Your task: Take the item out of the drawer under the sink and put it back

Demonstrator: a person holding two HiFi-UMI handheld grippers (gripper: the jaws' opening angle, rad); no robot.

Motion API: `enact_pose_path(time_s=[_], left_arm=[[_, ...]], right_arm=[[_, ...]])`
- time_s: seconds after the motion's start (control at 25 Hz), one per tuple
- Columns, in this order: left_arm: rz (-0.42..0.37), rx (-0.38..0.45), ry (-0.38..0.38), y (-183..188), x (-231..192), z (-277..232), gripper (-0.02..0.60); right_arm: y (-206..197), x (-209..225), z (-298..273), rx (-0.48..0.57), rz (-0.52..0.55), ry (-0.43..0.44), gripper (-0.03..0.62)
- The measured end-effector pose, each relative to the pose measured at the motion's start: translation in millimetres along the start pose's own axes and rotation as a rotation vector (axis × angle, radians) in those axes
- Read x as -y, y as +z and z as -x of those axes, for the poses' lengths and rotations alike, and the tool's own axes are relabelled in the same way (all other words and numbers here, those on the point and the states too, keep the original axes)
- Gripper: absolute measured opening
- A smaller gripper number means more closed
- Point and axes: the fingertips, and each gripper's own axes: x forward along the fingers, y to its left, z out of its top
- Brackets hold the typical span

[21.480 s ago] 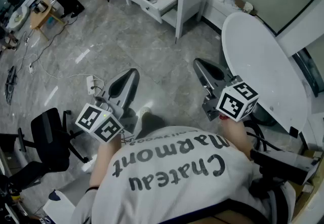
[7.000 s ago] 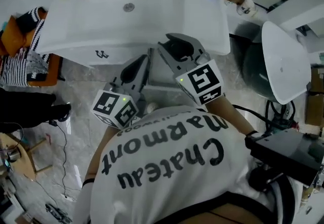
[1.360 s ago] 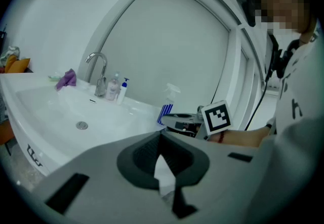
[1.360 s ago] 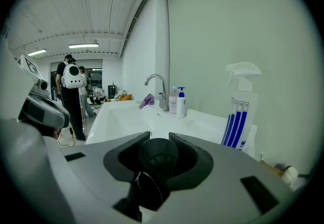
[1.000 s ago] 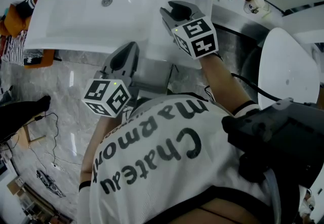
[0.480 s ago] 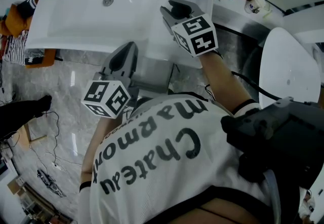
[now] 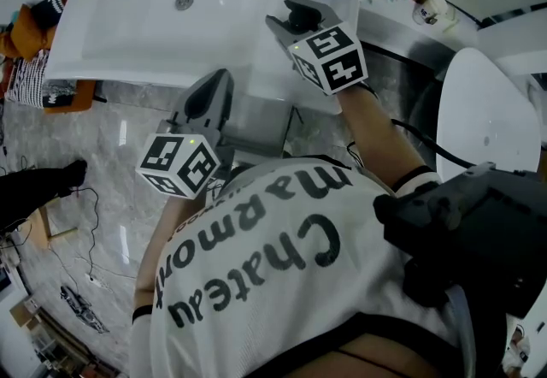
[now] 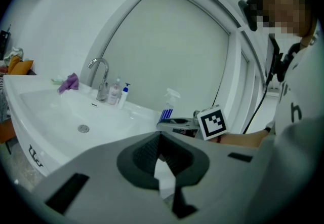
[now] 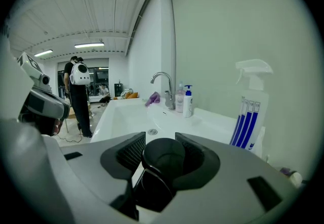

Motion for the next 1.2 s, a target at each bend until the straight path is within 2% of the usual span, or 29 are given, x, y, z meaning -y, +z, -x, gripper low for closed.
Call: enact_pose_path(time_s=[0.36,0.52,1.2], left_arm=[[0.006,0.012,0.015,3.3,1.5,5.8,0.009],[0.009,0.009,0.02,3.7,-1.5,8.0,0.009],[0.019,0.027,-0.013,3.4,-7.8,17.7,0.009]], right_arm=[[0.0,0.5,-0.7,-0.009,0.014,-0.007,0.178],[0.2,0.6,-2.5,-0.007,0.014,-0.025,0.202],[11.1,11.4,13.8,0.034,-0.034,-0.136,0.227]])
